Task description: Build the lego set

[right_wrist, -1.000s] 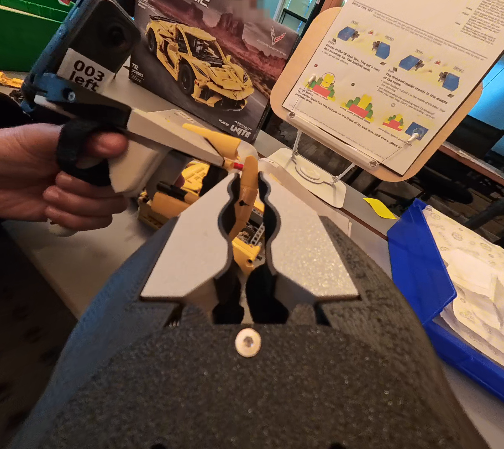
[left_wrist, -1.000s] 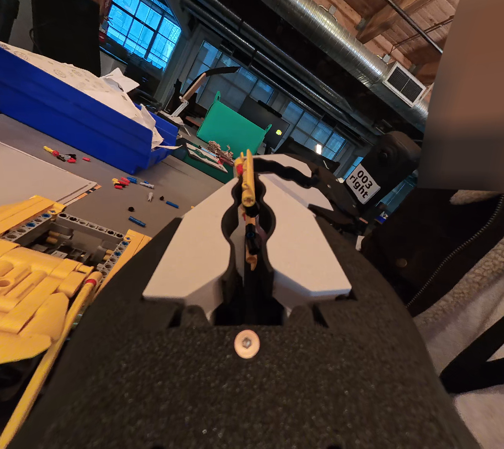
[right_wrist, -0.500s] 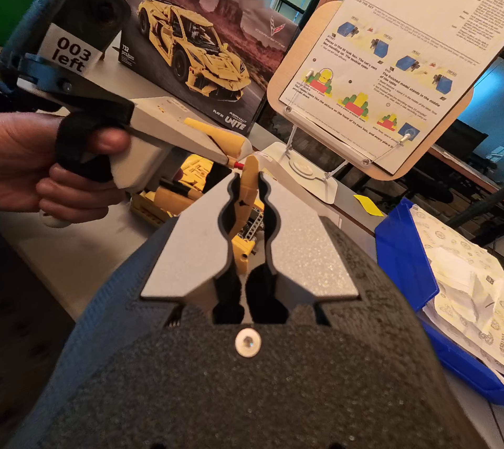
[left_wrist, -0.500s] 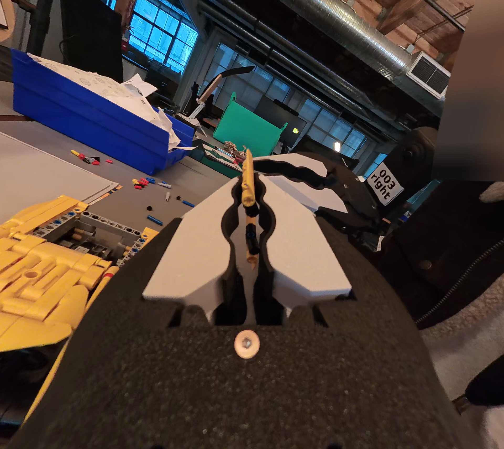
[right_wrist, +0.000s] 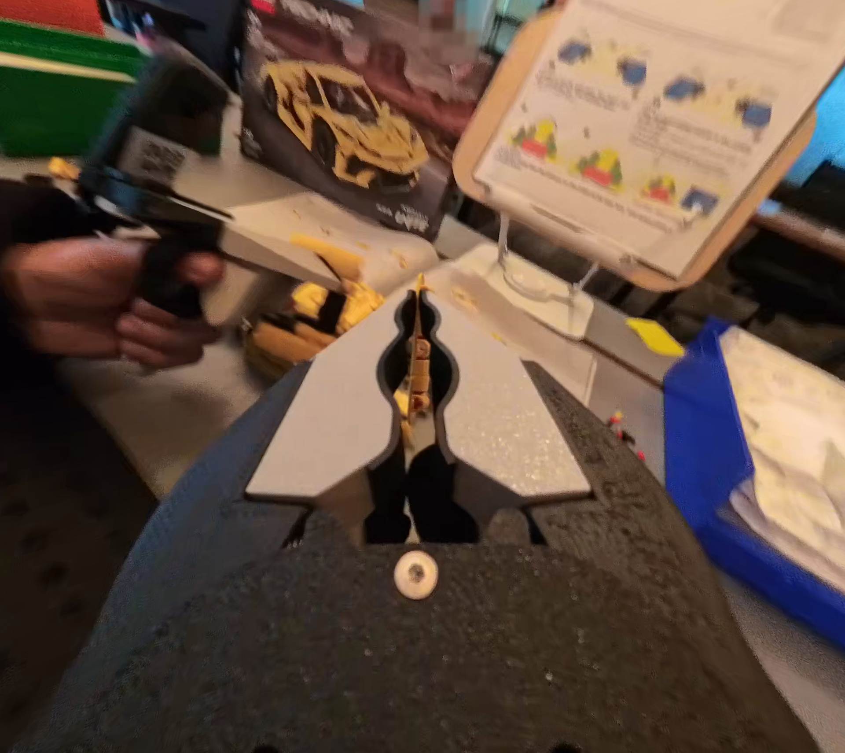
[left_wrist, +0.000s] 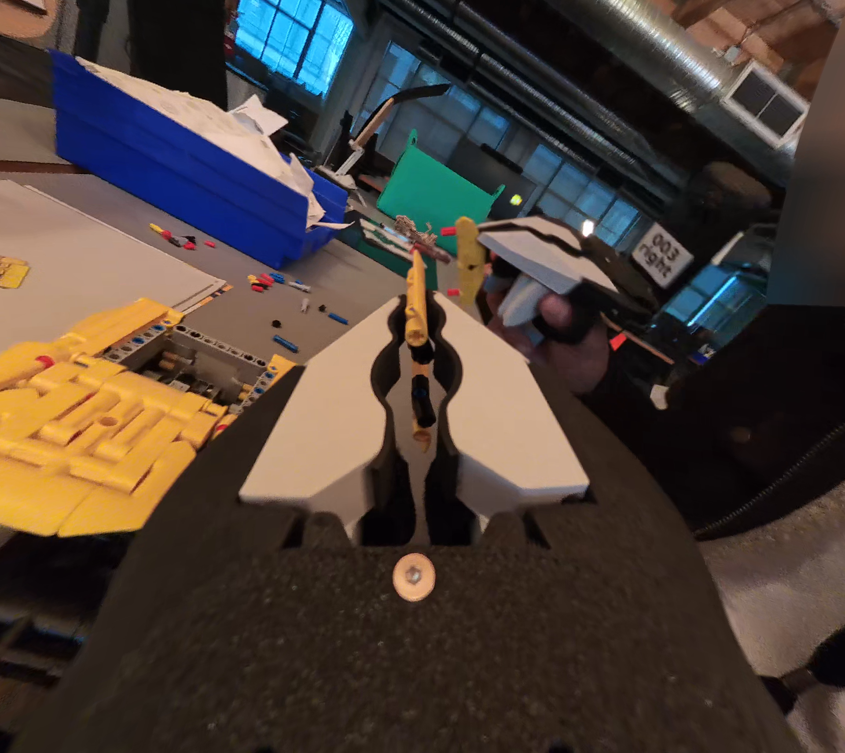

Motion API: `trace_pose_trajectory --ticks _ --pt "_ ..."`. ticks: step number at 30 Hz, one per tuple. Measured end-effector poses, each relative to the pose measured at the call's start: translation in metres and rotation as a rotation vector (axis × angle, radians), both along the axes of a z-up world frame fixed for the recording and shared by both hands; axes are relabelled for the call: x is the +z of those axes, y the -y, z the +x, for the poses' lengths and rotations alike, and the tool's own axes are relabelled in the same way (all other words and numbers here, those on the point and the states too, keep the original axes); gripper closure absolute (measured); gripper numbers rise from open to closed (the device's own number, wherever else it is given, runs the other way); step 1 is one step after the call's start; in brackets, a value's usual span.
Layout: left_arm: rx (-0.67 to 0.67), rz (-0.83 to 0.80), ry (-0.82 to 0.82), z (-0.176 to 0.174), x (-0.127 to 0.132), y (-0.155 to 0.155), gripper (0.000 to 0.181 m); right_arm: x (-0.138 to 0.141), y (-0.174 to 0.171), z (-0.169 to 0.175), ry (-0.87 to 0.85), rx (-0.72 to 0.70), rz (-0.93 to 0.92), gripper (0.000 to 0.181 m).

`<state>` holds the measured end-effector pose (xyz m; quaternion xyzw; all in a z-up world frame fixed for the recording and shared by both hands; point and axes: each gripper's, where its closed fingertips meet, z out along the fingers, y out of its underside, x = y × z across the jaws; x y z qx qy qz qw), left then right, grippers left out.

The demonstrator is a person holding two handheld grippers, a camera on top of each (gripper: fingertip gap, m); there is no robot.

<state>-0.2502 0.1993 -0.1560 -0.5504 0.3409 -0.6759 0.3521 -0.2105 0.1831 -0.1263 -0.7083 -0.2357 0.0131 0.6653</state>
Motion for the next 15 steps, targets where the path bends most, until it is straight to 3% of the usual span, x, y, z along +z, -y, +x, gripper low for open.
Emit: trace_pose_trajectory --ticks 2,5,9,12,15 --pt "0.0 0.023 -0.023 0.001 -0.002 0.001 0.175 -0.017 0.003 0.01 -0.085 0.106 -0.107 0.181" --pt "-0.006 0.078 -0.069 -0.002 -0.01 0.002 0.175 -0.068 0.016 0.033 -0.15 0.197 -0.397 0.18" --pt "-0.039 0.066 -0.058 -0.004 -0.009 0.008 0.175 -0.098 0.03 0.038 -0.271 0.269 -0.548 0.181" --pt "-0.09 0.019 -0.067 0.0 -0.014 0.014 0.175 -0.074 0.03 0.026 -0.511 0.387 -0.508 0.181" --pt "-0.161 -0.061 -0.008 0.001 -0.007 0.023 0.175 -0.027 0.028 0.011 -0.884 0.579 -0.41 0.181"
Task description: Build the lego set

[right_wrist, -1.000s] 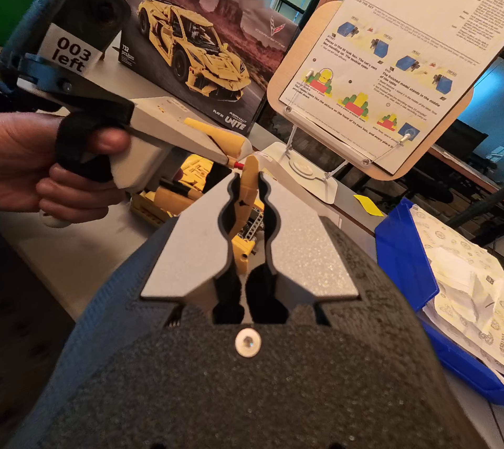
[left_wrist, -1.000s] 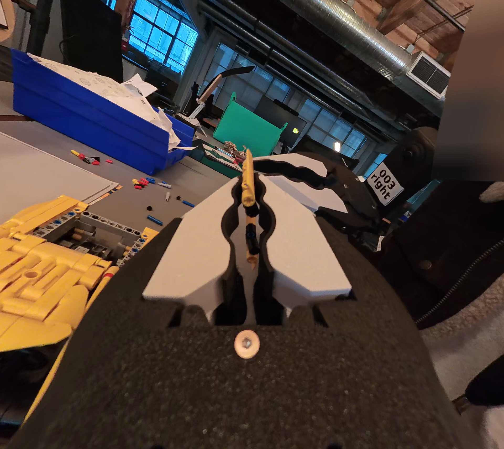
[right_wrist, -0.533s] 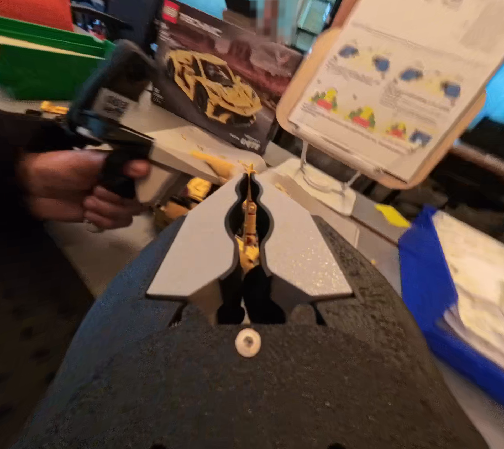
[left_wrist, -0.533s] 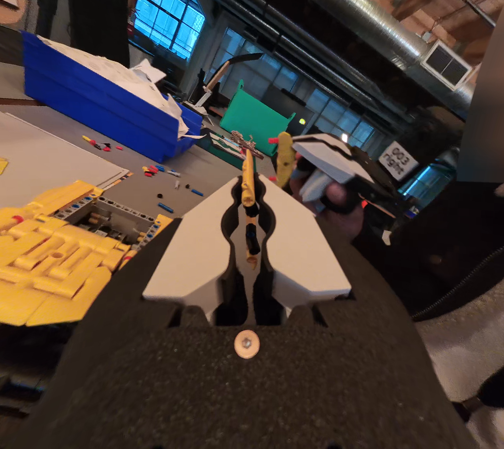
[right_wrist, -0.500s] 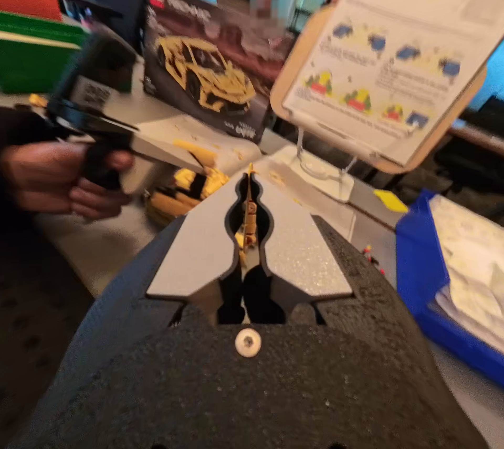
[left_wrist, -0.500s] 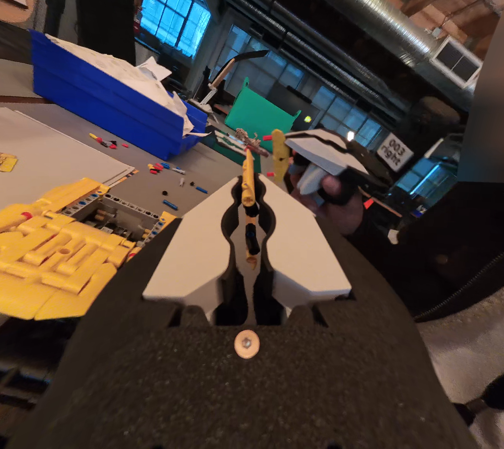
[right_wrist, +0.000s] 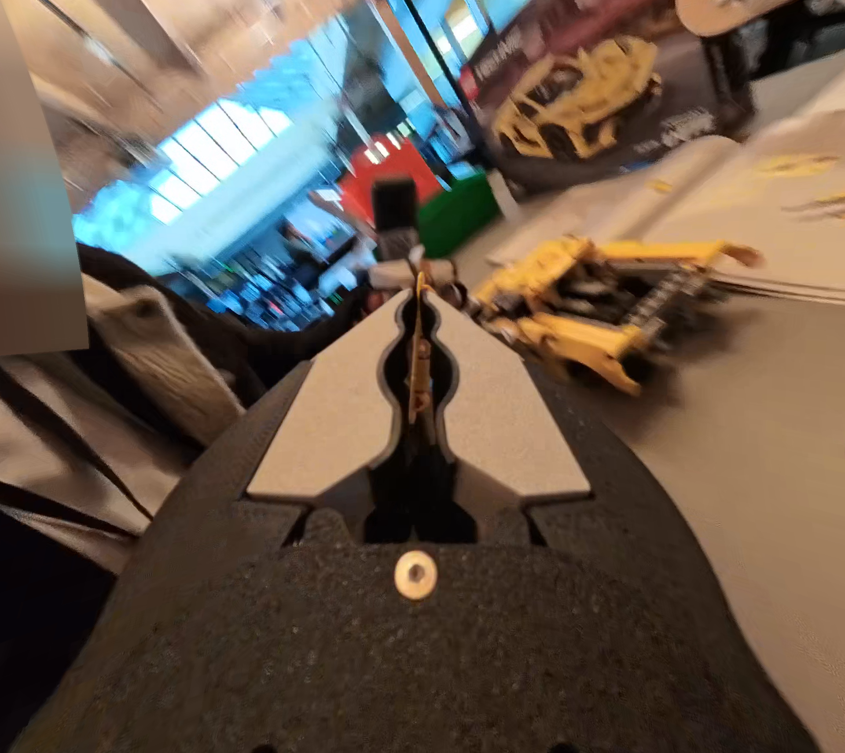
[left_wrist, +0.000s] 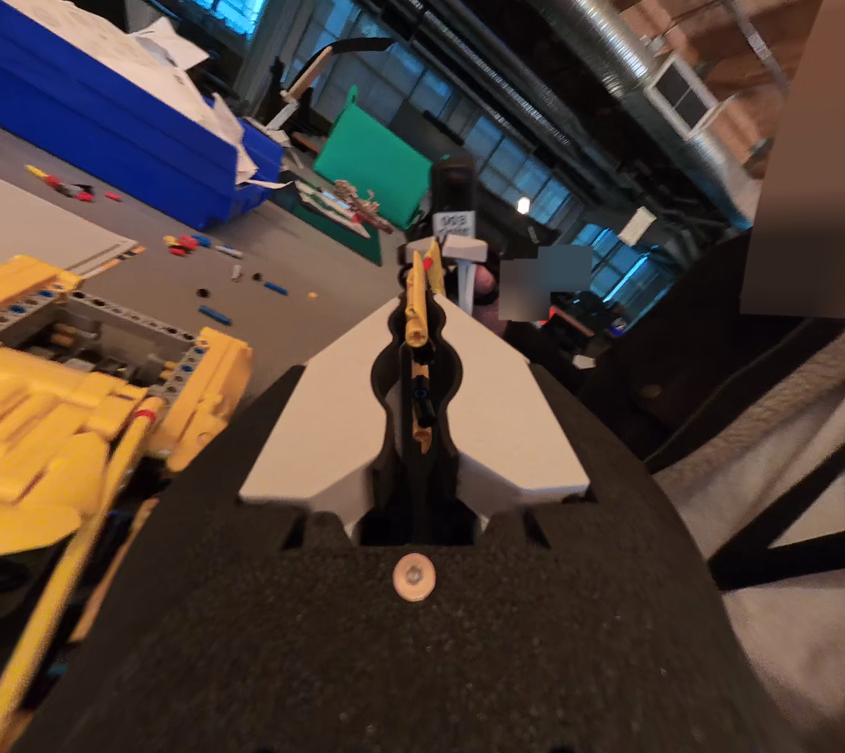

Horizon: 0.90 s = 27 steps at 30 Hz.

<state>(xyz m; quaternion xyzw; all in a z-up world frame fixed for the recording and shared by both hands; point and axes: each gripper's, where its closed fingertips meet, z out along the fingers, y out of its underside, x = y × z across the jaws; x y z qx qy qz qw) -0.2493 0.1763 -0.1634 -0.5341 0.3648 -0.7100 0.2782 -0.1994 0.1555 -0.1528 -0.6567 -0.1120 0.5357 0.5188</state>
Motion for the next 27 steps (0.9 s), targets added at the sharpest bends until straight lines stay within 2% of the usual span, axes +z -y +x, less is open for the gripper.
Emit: trace_pose_trajectory --ticks 3,7,13,24,27 --pt "-0.067 -0.141 0.105 -0.003 0.016 0.004 0.174 0.022 -0.008 -0.022 -0.195 0.041 0.043 0.181" --pt "-0.102 -0.218 0.172 -0.007 0.024 0.004 0.175 0.024 -0.013 -0.051 -0.18 0.062 0.075 0.181" --pt "-0.109 -0.204 0.183 -0.009 0.029 0.007 0.175 0.025 -0.015 -0.041 -0.208 0.041 0.071 0.181" --pt "-0.096 -0.185 0.169 -0.009 0.026 0.004 0.175 0.018 -0.013 -0.046 -0.212 0.094 0.029 0.181" --pt "-0.09 -0.178 0.149 -0.008 0.022 0.002 0.175 0.011 -0.016 -0.046 -0.158 0.076 0.023 0.181"
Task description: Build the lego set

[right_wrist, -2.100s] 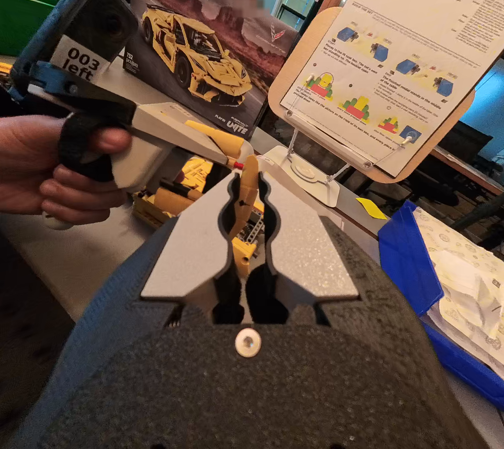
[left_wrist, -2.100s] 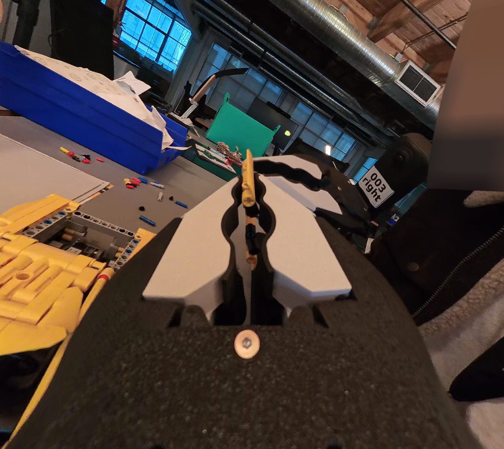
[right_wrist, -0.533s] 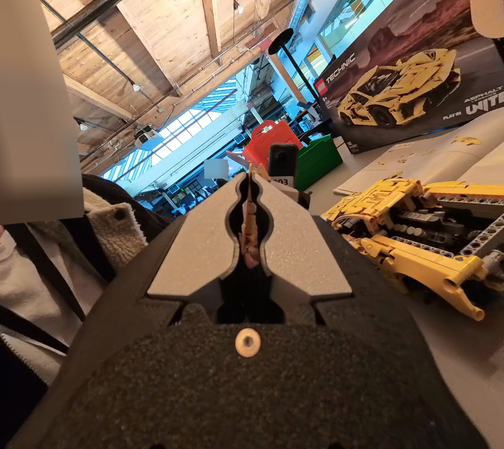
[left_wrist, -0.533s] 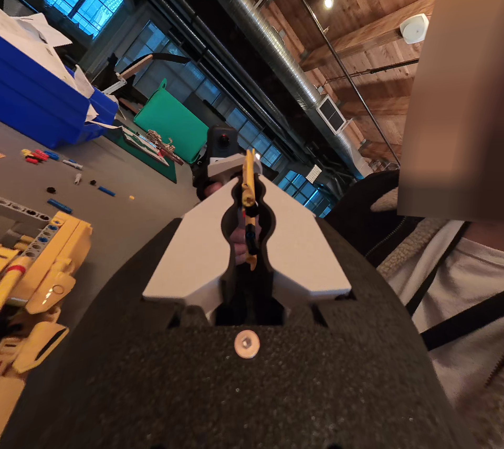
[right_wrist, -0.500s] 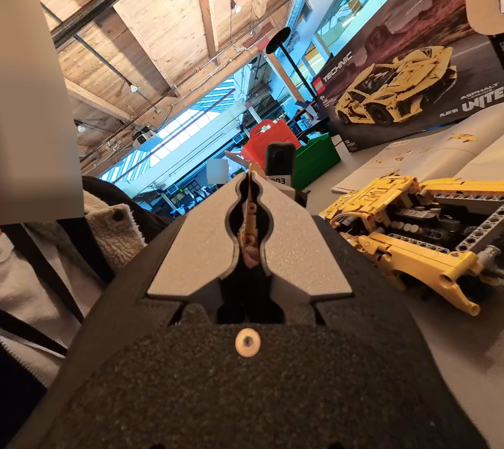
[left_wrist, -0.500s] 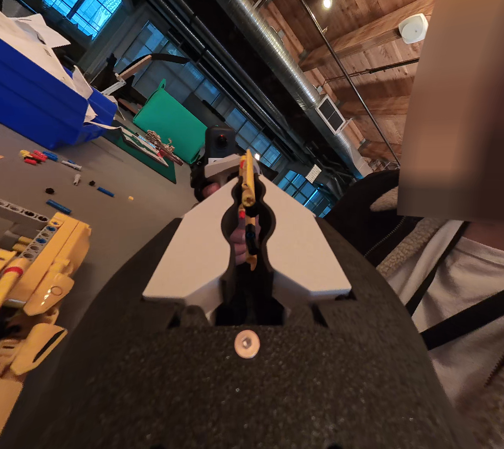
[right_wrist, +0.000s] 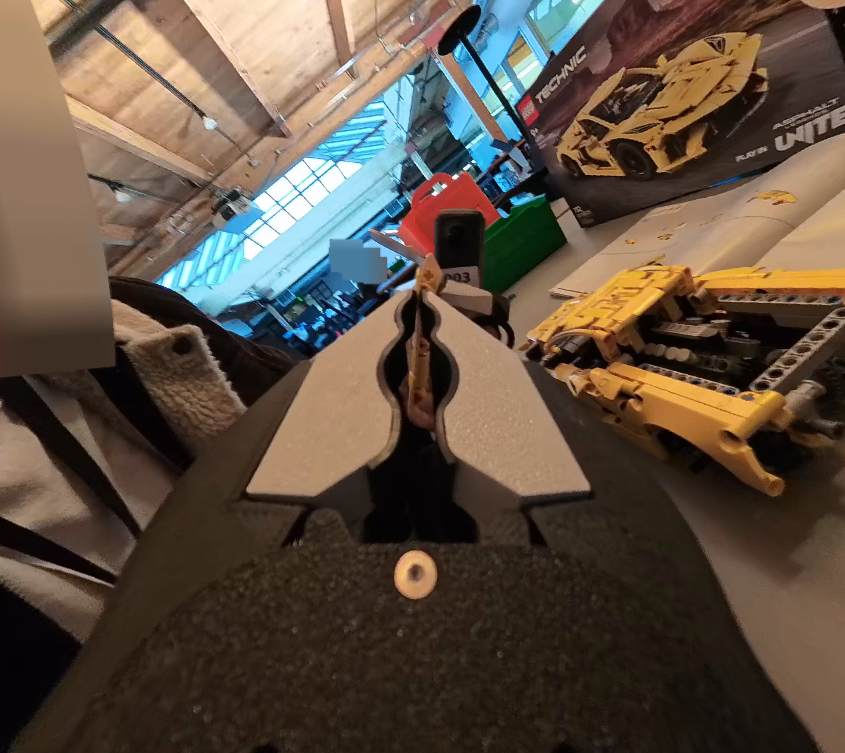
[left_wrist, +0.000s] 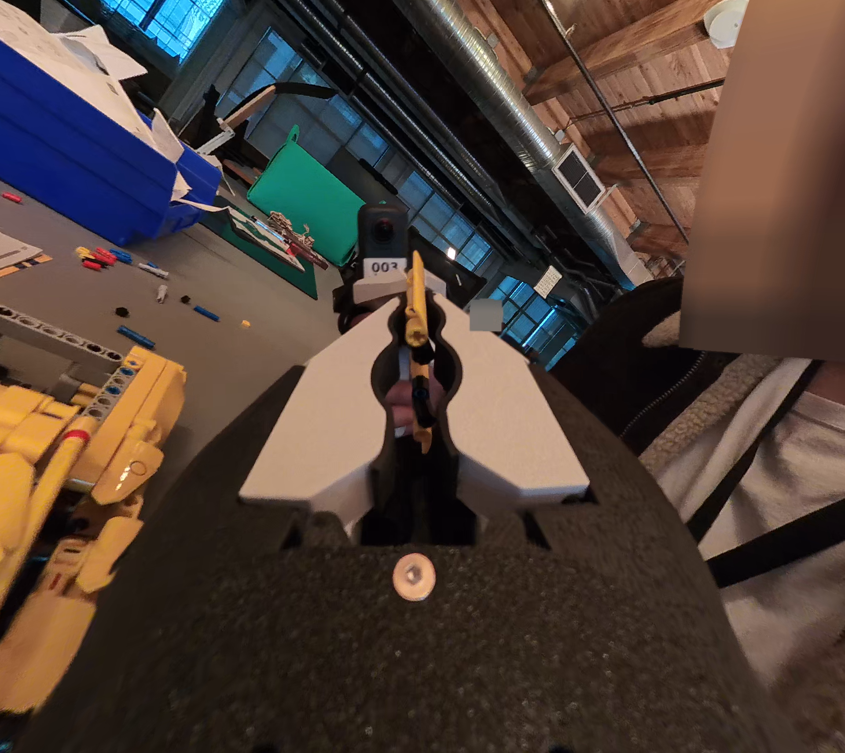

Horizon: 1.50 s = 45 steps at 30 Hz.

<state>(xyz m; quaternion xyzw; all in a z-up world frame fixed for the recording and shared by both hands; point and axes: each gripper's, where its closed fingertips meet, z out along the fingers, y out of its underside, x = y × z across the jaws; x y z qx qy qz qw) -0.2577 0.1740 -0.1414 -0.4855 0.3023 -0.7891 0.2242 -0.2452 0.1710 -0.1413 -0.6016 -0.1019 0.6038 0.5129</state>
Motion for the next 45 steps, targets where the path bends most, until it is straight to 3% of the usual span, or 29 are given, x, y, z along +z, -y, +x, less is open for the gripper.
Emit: trace_pose_trajectory --ticks 3,17,21,30,45 --pt "0.006 0.032 -0.032 0.002 -0.005 0.0 0.175 -0.008 -0.001 0.0 0.075 -0.005 -0.008 0.179" --pt "-0.017 0.081 -0.09 0.003 -0.013 0.003 0.175 -0.011 0.01 -0.004 0.077 0.104 -0.01 0.18" --pt "-0.01 0.109 -0.1 0.003 -0.014 0.002 0.175 -0.015 0.007 -0.001 0.12 0.068 -0.002 0.181" --pt "-0.067 0.196 -0.074 -0.002 -0.009 0.014 0.175 -0.008 0.014 0.0 0.007 0.162 -0.043 0.181" --pt "-0.099 0.113 -0.07 -0.002 -0.009 0.011 0.175 -0.01 0.014 -0.003 0.101 0.112 0.019 0.181"
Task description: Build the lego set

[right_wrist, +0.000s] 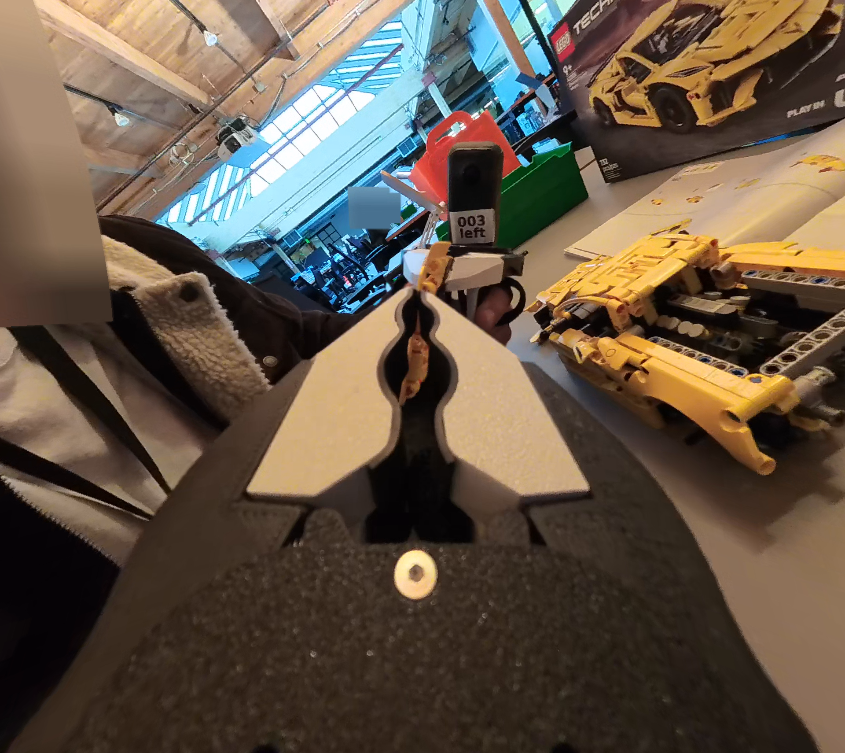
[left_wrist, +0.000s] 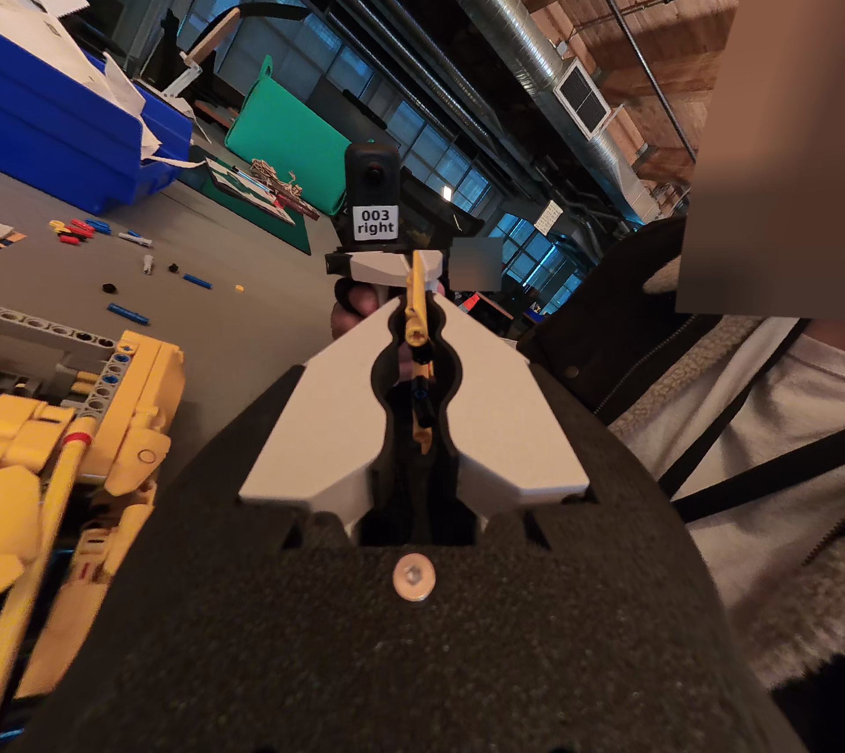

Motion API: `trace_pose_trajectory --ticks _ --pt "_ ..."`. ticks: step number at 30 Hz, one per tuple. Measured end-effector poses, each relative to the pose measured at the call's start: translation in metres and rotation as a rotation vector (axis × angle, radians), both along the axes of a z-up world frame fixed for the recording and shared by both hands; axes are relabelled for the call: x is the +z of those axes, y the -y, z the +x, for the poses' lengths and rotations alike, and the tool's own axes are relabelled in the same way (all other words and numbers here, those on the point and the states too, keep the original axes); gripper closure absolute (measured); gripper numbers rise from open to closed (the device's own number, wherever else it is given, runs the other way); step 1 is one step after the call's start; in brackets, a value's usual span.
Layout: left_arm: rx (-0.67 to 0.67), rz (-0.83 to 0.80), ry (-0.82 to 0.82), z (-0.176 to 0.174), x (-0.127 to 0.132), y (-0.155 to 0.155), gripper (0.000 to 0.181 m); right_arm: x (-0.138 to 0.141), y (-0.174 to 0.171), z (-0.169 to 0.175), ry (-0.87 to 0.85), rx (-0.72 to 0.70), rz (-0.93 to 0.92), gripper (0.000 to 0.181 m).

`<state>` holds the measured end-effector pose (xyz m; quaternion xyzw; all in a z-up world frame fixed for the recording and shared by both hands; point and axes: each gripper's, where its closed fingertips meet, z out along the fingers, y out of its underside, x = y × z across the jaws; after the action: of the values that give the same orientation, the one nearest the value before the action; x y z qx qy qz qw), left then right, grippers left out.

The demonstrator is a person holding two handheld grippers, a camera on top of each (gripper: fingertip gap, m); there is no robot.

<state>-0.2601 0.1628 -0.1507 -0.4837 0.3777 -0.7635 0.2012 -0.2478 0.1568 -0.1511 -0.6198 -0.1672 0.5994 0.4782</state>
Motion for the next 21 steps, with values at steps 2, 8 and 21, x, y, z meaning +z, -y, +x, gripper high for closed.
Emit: trace_pose_trajectory --ticks 2,8,21 --pt "-0.015 -0.016 -0.001 0.0 0.0 0.001 0.175 0.001 0.0 0.001 0.004 -0.005 0.011 0.181" --pt "-0.028 -0.069 -0.019 0.003 -0.005 0.0 0.175 -0.001 0.0 -0.002 0.033 -0.012 0.022 0.181" --pt "-0.015 -0.049 -0.037 0.003 -0.008 -0.002 0.175 -0.017 -0.008 0.0 0.105 -0.053 -0.024 0.178"
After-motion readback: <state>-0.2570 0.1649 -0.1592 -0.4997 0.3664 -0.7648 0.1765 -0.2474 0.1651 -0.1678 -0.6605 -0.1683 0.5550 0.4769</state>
